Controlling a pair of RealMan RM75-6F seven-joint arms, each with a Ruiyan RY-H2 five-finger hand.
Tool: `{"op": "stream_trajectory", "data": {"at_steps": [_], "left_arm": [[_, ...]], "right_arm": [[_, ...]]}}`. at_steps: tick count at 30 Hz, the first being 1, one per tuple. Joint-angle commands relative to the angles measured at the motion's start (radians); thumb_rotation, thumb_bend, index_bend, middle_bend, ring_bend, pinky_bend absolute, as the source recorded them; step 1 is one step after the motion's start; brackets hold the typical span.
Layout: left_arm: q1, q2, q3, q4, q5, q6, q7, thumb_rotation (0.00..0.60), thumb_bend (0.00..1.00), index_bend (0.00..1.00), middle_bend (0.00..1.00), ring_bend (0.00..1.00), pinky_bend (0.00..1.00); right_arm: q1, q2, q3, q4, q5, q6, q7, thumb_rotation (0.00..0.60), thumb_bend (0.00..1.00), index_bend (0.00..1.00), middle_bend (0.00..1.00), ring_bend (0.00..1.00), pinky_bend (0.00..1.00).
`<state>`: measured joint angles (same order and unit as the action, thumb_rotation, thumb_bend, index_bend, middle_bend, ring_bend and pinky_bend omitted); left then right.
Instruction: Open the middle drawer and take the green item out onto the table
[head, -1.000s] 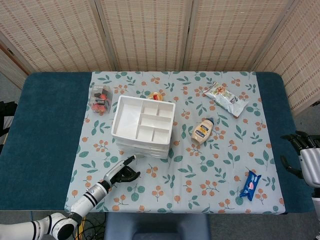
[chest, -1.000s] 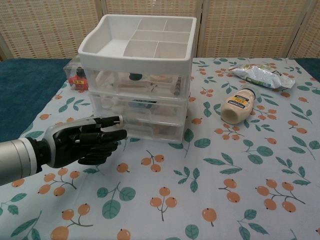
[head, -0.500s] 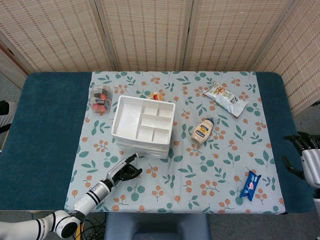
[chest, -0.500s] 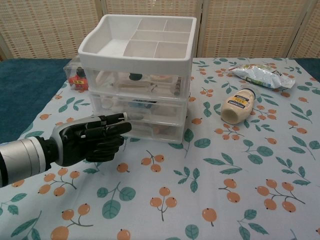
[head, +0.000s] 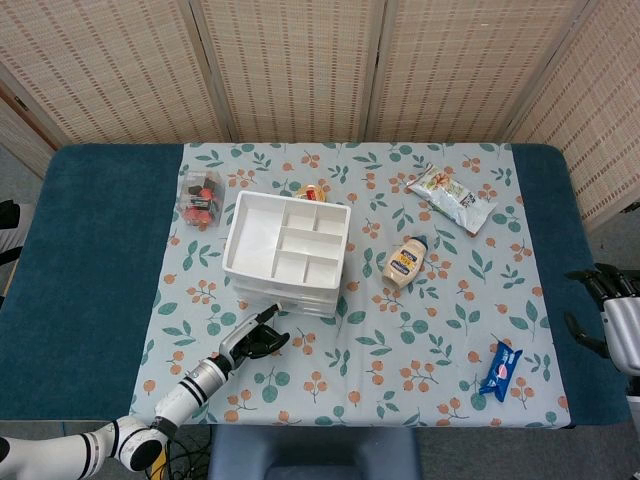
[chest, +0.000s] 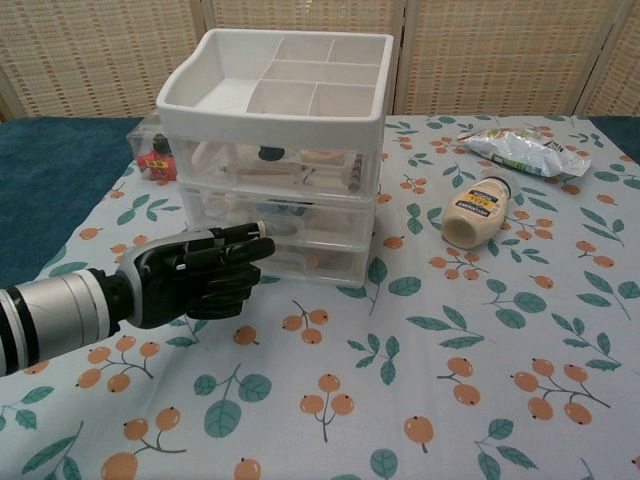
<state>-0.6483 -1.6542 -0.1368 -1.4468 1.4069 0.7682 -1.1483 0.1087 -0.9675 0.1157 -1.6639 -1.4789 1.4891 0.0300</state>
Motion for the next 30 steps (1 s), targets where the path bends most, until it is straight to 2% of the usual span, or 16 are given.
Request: {"op": "stream_trajectory", "data": {"at_steps": [1,12,30], "left_arm": [[-0.004,-0.005,-0.001,0.008,-0.005,-0.006,-0.002,0.6,0.38,0.13,0.94,0.93,1.0],[-0.017,-0.012,-0.006,0.018,-0.016,-0.027,-0.028,0.6,0.37,0.14,0.94,0.93,1.0],[-0.032,-0.035,-0.024,0.039,-0.051,-0.05,-0.013,0.6,0.37,0.23,0.94,0.93,1.0]], "right_arm": [[0.0,0.001,0.0,-0.001,0.0,0.0,-0.001,0.6,0.38,0.25,0.31,0.21,0.27],[-0.005,0.005,-0.002,-0.007,0.001,0.005,-0.005,0.6,0.38,0.25,0.31,0.21,0.27],[-0.004,-0.001,-0.001,0.004,0.005,-0.002,0.003,0.6,0.38,0.25,0.31,0.21,0.27]]}}
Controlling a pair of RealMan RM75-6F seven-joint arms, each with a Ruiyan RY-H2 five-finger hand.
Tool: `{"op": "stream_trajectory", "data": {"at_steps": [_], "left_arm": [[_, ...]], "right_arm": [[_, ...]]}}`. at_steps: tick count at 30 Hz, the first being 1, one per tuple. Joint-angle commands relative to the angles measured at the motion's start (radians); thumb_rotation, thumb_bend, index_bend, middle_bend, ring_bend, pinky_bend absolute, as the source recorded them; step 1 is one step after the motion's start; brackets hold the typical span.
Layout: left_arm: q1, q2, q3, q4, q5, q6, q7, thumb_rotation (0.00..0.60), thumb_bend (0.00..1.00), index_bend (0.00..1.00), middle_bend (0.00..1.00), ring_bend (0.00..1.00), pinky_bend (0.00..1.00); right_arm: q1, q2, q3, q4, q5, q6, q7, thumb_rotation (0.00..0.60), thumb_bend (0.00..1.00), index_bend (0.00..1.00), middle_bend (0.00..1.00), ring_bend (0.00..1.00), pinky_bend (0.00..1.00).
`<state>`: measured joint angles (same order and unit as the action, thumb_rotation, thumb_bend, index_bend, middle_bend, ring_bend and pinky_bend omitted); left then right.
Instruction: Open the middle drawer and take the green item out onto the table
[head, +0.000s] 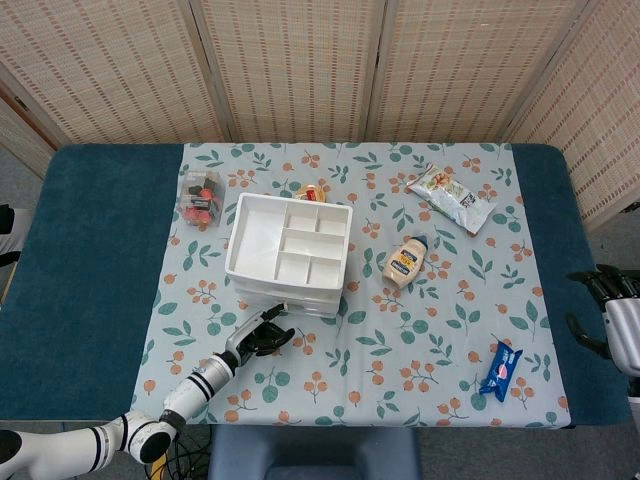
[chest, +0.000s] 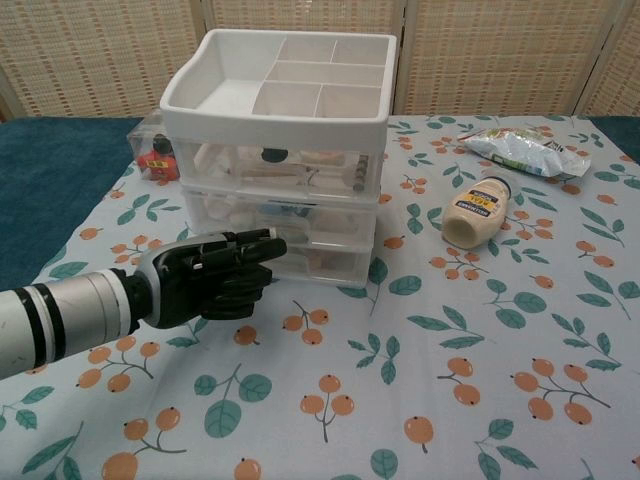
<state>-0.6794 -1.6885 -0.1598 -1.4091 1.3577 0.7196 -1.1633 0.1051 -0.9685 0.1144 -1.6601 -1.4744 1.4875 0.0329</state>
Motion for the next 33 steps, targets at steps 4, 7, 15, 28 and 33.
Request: {"op": "stream_trajectory", "data": {"at_steps": [4,7,15,28,33], "left_arm": [[0.001,-0.003,-0.003,0.001,-0.006,-0.003,0.007,0.6,0.37,0.24,0.94,0.93,1.0],[0.002,-0.002,-0.002,-0.001,-0.006,-0.004,0.011,0.6,0.37,0.26,0.94,0.93,1.0],[0.007,-0.001,-0.002,-0.006,-0.008,-0.005,0.017,0.6,0.37,0.28,0.94,0.93,1.0],[0.025,0.02,0.019,-0.036,0.023,0.011,0.001,0.6,0.38,0.29,0.94,0.93,1.0],[0.035,0.033,0.035,-0.053,0.042,0.025,-0.011,0.6,0.37,0.29,0.94,0.93,1.0]], "right_arm": [[0.0,-0.001,0.0,0.003,0.002,-0.001,0.002,0.6,0.38,0.25,0.31,0.21,0.27],[0.0,-0.002,-0.001,0.005,0.002,-0.003,0.003,0.6,0.38,0.25,0.31,0.21,0.27],[-0.001,-0.004,-0.001,0.007,0.003,-0.003,0.005,0.6,0.38,0.25,0.31,0.21,0.27],[0.001,-0.007,-0.003,0.006,-0.003,-0.004,0.003,0.6,0.38,0.25,0.31,0.21,0.27],[0.0,-0.009,-0.003,0.006,-0.004,-0.002,0.003,0.6,0.38,0.25,0.31,0.21,0.27]]}}
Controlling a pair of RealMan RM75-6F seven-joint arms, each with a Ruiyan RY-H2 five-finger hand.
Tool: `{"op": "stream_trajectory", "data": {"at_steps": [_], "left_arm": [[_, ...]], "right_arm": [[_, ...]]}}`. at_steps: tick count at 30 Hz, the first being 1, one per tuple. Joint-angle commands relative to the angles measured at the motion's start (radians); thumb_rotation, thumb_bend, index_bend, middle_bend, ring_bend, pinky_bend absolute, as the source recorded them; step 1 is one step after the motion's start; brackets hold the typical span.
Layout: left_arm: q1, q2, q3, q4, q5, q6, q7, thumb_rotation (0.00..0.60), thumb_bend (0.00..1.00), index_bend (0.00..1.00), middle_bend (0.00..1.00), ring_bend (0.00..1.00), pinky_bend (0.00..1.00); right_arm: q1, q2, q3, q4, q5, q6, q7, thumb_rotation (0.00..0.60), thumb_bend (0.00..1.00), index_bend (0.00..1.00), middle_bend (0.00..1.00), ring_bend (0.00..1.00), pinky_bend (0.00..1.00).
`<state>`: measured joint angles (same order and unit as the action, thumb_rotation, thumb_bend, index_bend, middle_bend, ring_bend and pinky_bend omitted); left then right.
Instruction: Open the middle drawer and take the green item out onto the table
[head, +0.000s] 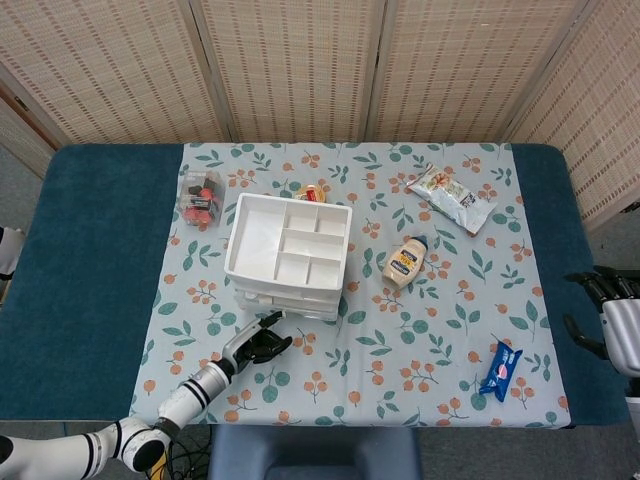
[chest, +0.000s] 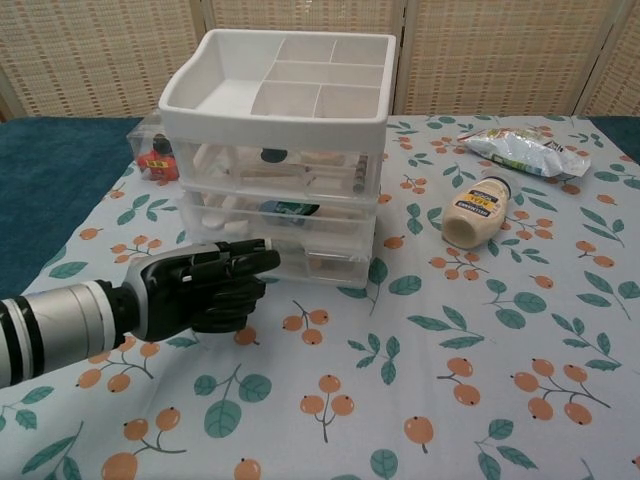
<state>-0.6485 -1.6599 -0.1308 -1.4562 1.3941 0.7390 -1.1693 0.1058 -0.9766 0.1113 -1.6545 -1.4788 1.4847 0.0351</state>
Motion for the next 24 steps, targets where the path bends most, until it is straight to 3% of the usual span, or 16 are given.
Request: {"op": "stream_trajectory", "data": {"at_steps": [1,8,17,24], "left_arm": [[0.006,0.006,0.009,-0.008,0.009,0.008,-0.007,0.6,0.37,0.28,0.94,0.93,1.0],[0.016,0.019,0.03,-0.022,0.032,0.025,-0.02,0.6,0.37,0.28,0.94,0.93,1.0],[0.025,0.03,0.053,-0.041,0.05,0.049,-0.012,0.6,0.37,0.07,0.93,0.92,1.0],[0.034,0.039,0.058,-0.048,0.045,0.066,-0.011,0.6,0.38,0.07,0.93,0.92,1.0]], "right_arm": [[-0.001,-0.001,0.0,0.0,0.0,0.001,0.001,0.6,0.38,0.25,0.31,0.21,0.27],[0.0,-0.001,-0.001,0.001,-0.003,0.001,0.001,0.6,0.38,0.25,0.31,0.21,0.27],[0.0,-0.003,-0.002,0.004,-0.002,-0.001,0.005,0.6,0.38,0.25,0.31,0.21,0.27],[0.002,-0.004,-0.002,0.01,-0.003,-0.006,0.009,0.6,0.38,0.25,0.31,0.21,0.27]]}}
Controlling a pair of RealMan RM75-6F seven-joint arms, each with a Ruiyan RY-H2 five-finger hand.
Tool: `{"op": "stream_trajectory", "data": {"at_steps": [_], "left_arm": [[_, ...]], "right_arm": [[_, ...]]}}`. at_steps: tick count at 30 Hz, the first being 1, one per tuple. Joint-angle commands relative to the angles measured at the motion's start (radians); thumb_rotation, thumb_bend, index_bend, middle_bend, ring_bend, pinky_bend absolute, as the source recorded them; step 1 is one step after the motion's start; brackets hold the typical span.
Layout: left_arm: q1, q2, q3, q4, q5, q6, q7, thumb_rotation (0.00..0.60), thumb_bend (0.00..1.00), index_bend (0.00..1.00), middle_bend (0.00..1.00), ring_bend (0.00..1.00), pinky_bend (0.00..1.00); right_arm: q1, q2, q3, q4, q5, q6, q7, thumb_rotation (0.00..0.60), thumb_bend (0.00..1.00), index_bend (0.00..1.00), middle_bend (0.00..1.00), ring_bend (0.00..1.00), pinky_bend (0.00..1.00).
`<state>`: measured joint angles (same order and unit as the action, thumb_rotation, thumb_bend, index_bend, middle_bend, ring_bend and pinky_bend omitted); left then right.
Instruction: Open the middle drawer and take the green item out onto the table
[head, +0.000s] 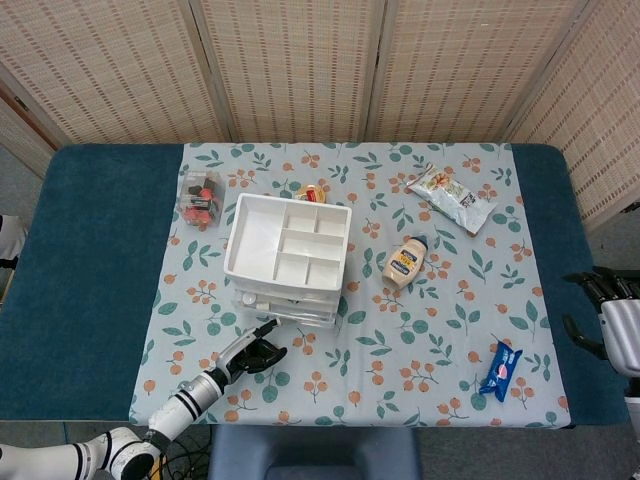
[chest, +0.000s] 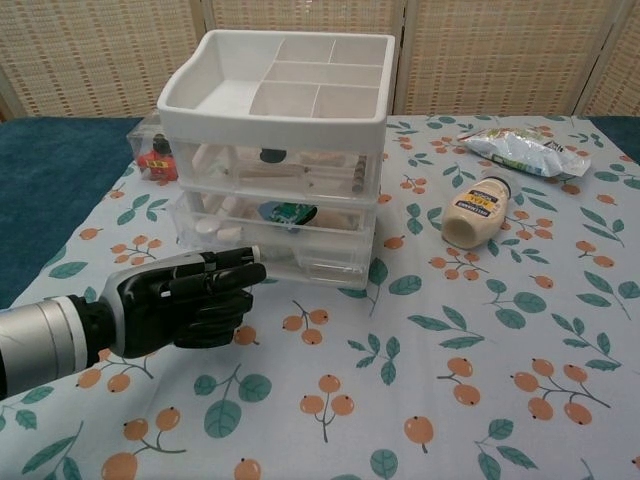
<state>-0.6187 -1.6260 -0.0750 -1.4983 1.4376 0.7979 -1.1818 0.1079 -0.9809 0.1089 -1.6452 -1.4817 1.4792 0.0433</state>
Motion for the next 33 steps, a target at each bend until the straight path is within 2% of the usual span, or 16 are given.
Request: {"op": "stream_trajectory", "data": {"at_steps": [1,4,12,16,24,28,33], "left_arm": [[0.007,0.011,0.006,-0.013,0.005,0.012,0.003,0.6,0.38,0.07,0.93,0.92,1.0],[0.011,0.035,0.019,-0.03,0.009,0.011,0.019,0.6,0.38,0.07,0.92,0.91,1.0],[0.03,0.132,0.045,-0.107,-0.03,0.016,0.187,0.6,0.37,0.11,0.91,0.9,1.0],[0.042,0.175,0.055,-0.152,-0.026,0.045,0.289,0.6,0.37,0.18,0.91,0.9,1.0],[0.086,0.253,0.064,-0.203,0.037,0.191,0.557,0.6,0.38,0.28,0.91,0.9,1.0],[0.104,0.275,0.054,-0.204,0.084,0.282,0.73,0.6,0.37,0.3,0.91,0.9,1.0],[0.107,0.281,0.03,-0.217,0.104,0.336,0.889,0.6,0.38,0.29,0.91,0.9,1.0]], "right_arm": [[0.0,0.0,0.0,0.002,0.0,0.0,0.002,0.6,0.38,0.25,0.31,0.21,0.27],[0.0,0.0,0.0,0.003,0.002,-0.001,0.004,0.6,0.38,0.25,0.31,0.21,0.27],[-0.001,0.0,-0.001,0.006,0.0,0.001,0.006,0.6,0.38,0.25,0.31,0.21,0.27],[0.004,-0.005,-0.001,0.005,-0.008,-0.002,0.005,0.6,0.38,0.25,0.31,0.21,0.27],[-0.002,-0.002,-0.002,0.005,-0.008,0.009,0.006,0.6,0.38,0.25,0.31,0.21,0.27],[-0.005,0.0,-0.003,0.005,-0.009,0.013,0.007,0.6,0.38,0.25,0.31,0.21,0.27],[-0.005,-0.003,-0.004,0.011,-0.003,0.004,0.014,0.6,0.38,0.25,0.31,0.21,0.27]]}}
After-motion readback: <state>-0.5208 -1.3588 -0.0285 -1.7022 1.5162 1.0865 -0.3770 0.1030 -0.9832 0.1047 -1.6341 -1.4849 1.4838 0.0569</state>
